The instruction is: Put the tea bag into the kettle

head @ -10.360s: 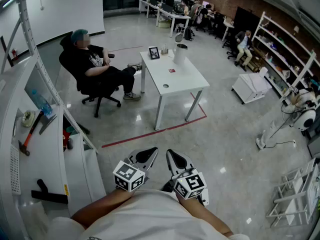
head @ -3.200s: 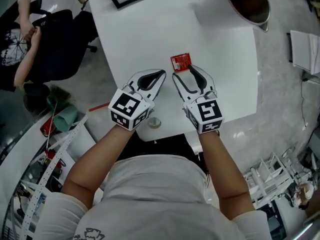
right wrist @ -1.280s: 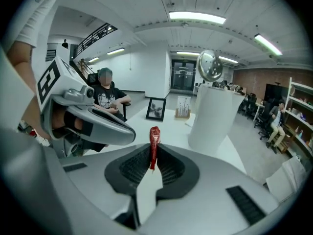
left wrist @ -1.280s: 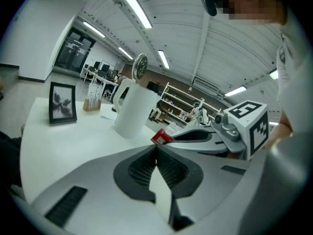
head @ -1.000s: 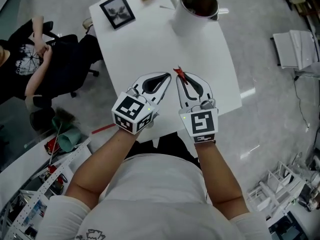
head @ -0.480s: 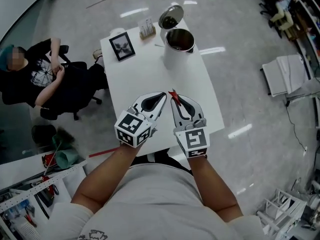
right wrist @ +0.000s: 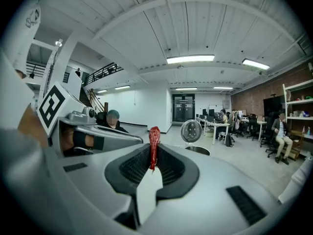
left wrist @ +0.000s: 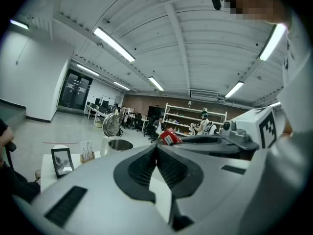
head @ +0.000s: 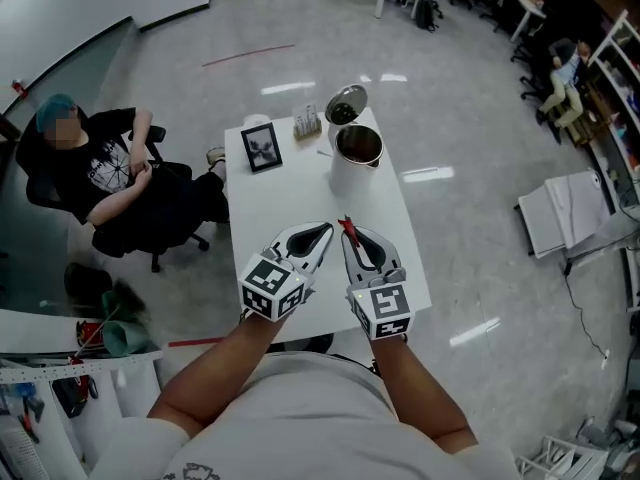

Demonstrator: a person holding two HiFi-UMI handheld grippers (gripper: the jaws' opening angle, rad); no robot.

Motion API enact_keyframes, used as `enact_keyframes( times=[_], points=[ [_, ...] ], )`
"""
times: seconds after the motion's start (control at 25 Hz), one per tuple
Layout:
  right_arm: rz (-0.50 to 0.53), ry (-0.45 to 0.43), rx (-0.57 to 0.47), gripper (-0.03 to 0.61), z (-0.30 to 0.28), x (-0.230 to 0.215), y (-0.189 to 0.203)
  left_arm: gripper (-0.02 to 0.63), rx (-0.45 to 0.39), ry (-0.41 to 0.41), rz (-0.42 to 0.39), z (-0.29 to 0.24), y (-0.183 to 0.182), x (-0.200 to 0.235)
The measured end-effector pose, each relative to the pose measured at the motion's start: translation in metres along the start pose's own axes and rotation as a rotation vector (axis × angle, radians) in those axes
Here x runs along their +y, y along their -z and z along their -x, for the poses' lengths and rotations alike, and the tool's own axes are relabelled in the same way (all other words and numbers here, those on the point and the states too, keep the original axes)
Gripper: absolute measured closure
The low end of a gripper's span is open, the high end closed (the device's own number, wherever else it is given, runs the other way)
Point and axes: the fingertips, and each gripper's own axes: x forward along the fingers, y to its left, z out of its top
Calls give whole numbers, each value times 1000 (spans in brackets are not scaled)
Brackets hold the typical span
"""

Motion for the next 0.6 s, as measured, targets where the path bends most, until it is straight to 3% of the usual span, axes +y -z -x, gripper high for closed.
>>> enact_keyframes(
  times=[0.28, 0.6],
  points=[
    [14, -33, -25, 532, 2, 11, -18, 603, -27, -31, -11, 14, -11, -3],
    [13, -7, -32, 532, -3, 30, -28, 603, -45, -22, -20, 36, -22, 7]
  ],
)
